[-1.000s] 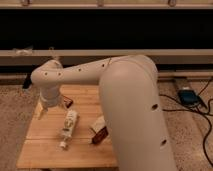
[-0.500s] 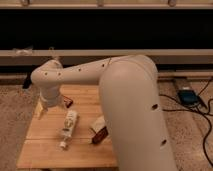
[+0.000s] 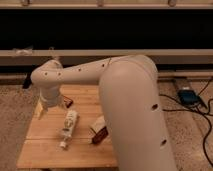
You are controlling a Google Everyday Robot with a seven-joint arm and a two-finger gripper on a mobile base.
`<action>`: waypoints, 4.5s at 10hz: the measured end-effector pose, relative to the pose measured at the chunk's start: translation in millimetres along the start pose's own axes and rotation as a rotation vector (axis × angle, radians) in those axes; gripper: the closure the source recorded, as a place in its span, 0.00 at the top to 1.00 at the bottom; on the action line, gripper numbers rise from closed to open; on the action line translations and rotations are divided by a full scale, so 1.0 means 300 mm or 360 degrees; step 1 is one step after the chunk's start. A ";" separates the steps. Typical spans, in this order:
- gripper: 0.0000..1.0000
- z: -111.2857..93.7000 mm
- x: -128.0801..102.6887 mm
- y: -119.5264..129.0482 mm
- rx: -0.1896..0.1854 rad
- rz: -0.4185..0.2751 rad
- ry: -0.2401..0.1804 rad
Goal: Place the white sponge in the ceramic cup
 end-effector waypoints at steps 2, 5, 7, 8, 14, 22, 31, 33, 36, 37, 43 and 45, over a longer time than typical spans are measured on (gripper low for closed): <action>0.80 0.000 0.000 0.000 0.0000 0.0000 0.0000; 0.80 0.000 0.000 0.000 0.0000 0.0000 0.0000; 0.80 0.004 0.000 -0.011 0.0010 0.0028 0.0007; 0.80 0.012 0.009 -0.033 0.0031 0.0071 0.0024; 0.80 0.039 0.279 -0.362 0.0143 0.0516 0.0125; 0.80 0.180 0.345 -0.697 0.0238 0.0806 0.0234; 0.80 0.188 0.397 -0.786 0.0293 0.0849 0.0153; 0.80 0.206 0.393 -0.807 0.0275 0.0853 0.0131; 0.79 0.235 0.397 -0.818 0.0264 0.0839 0.0153; 0.75 0.239 0.399 -0.819 0.0262 0.0841 0.0161; 0.13 0.249 0.406 -0.816 0.0227 0.0851 0.0197; 0.00 0.198 0.389 -0.787 0.0207 0.0832 0.0160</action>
